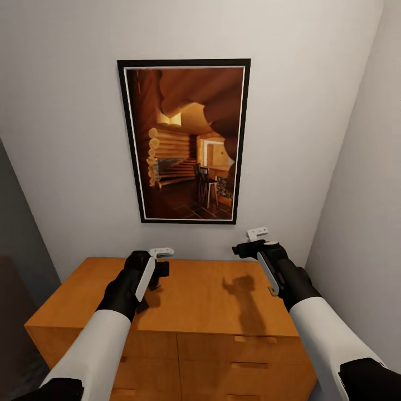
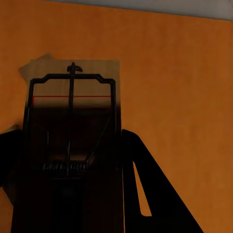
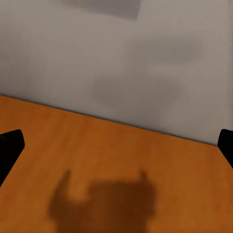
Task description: Take the four mousetraps from the cabinet in the bathroom and place them on the bathroom floor. Make sure all four end up on the same floor surface, and ensure that at least two of them are either under or directly next to the same bathroom sink.
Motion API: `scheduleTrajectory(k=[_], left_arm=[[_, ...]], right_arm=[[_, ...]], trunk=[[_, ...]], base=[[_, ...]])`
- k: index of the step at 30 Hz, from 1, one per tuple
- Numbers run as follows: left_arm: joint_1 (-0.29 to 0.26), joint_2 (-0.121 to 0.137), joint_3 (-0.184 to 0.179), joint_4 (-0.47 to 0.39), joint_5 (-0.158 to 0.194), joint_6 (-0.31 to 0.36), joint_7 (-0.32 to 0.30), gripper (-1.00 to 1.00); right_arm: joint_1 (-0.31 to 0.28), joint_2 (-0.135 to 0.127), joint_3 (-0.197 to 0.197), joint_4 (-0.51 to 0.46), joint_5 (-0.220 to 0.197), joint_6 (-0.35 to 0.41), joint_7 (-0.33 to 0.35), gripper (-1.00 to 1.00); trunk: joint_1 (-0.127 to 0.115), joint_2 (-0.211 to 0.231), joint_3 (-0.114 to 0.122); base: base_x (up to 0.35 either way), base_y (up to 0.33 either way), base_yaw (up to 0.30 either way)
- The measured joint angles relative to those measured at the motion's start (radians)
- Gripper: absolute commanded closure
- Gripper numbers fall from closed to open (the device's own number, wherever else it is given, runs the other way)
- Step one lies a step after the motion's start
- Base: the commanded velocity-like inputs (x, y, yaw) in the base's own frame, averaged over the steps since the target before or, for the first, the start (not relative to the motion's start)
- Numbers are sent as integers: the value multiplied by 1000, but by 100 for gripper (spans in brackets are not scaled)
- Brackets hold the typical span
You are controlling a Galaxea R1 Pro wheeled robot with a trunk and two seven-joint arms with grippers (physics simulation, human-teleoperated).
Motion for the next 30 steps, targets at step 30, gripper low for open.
scheduleTrajectory(k=[30], left_arm=[[0, 0, 0, 0, 0, 0, 0, 100]], right_arm=[[0, 0, 0, 0, 0, 0, 0, -100]], trunk=[[0, 0, 0]], base=[[53, 62, 0]])
